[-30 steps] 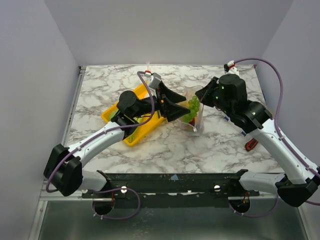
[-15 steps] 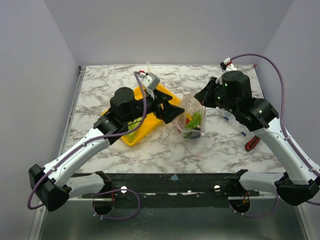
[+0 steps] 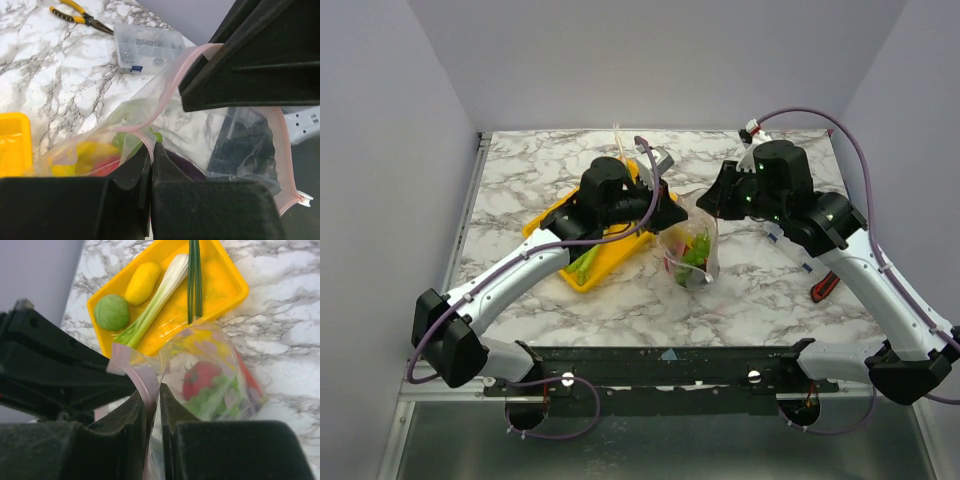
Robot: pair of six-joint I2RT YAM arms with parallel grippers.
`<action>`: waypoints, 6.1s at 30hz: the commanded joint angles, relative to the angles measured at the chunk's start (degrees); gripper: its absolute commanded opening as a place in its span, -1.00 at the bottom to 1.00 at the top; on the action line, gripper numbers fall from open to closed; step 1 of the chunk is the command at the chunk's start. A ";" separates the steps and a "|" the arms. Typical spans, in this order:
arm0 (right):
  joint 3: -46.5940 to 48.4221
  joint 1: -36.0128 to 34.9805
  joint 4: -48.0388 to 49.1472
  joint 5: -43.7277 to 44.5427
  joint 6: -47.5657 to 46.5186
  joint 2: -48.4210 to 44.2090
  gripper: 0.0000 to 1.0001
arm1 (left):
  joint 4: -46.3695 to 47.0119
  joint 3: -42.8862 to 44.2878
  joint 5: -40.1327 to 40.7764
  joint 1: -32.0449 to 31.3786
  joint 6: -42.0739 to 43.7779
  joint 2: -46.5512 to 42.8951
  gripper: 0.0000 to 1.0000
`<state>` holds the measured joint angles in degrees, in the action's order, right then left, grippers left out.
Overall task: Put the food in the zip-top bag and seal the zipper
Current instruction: Adjust the zipper food storage bag at the center of the board, then zip the zipper food storage bag at the center of the board.
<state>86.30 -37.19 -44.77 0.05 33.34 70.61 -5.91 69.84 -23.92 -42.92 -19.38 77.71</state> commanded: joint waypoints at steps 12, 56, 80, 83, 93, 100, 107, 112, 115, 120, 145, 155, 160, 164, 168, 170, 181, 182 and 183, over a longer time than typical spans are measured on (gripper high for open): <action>-3.38 -0.26 12.35 -21.75 -39.64 -10.71 0.60 | -7.51 18.50 -57.40 14.35 9.42 12.43 -1.00; 2.00 -27.31 -3.79 -4.88 -84.78 7.89 -0.99 | -14.30 22.69 -43.38 14.64 6.73 12.89 -0.13; -1.91 -27.29 12.50 5.24 -38.93 4.91 -0.99 | 40.49 -42.58 -16.73 22.71 -4.14 -46.53 0.48; -0.72 -27.23 13.62 7.79 -35.37 5.38 -0.99 | 33.02 -43.50 -13.36 21.99 0.96 -49.76 0.69; 5.98 -27.24 14.81 7.99 -29.84 7.20 -0.99 | 36.34 -49.89 4.13 11.72 7.78 -49.32 0.62; 3.35 -27.24 15.60 6.80 -30.20 5.95 -0.99 | 44.51 -50.25 2.48 11.80 4.22 -43.73 0.17; 0.15 -27.27 15.86 6.77 -30.35 4.23 -0.99 | 48.87 -49.99 -4.41 14.48 -2.56 -40.92 -0.21; -0.08 -27.24 15.80 6.09 -30.02 3.45 -0.99 | 55.35 -49.57 -11.03 17.60 -8.61 -35.90 -0.33; -0.41 -27.25 15.17 5.74 -29.97 3.08 -0.99 | 60.27 -49.21 -13.71 19.36 -12.87 -32.93 -0.35; -1.05 -27.24 14.67 6.71 -29.96 2.33 -0.99 | 67.48 -49.77 -17.63 21.66 -18.71 -30.00 -0.11; 19.18 -26.78 -3.68 -2.99 -28.14 9.89 0.59 | 93.17 -43.66 -38.64 24.35 -38.33 -16.20 -1.00; 20.09 -14.64 -4.32 -34.76 -29.23 14.74 0.54 | 97.03 -43.12 -43.56 24.37 -39.86 -15.35 -1.00; 16.52 -10.90 -2.13 -41.15 -28.09 16.26 0.51 | 97.01 -43.22 -44.04 24.37 -39.60 -15.57 -1.00; 15.26 -10.10 -1.15 -43.82 -28.09 17.78 0.34 | 97.02 -43.38 -44.44 24.42 -39.47 -15.84 -1.00; 14.01 -10.01 -0.02 -46.53 -28.28 18.87 0.29 | 96.97 -43.13 -44.76 24.34 -39.29 -16.21 -1.00; 13.09 -10.01 1.15 -46.87 -27.99 19.11 0.27 | 97.03 -43.06 -44.79 24.37 -39.25 -16.20 -1.00; 12.03 -9.92 3.89 -50.91 -26.58 20.30 -0.36 | 96.99 -43.28 -45.25 24.37 -38.90 -15.93 -1.00; 12.10 -9.92 3.71 -51.62 -26.61 20.45 -0.49 | 97.01 -43.22 -45.16 24.37 -38.90 -15.92 -1.00; 12.06 -9.92 3.59 -51.89 -26.74 20.60 -0.63 | 97.00 -43.21 -45.16 24.35 -38.97 -15.95 -1.00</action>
<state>98.91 -47.13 -42.83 -47.79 5.96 90.13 84.75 25.08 -67.99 -18.81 -58.78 62.46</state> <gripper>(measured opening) 0.284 0.007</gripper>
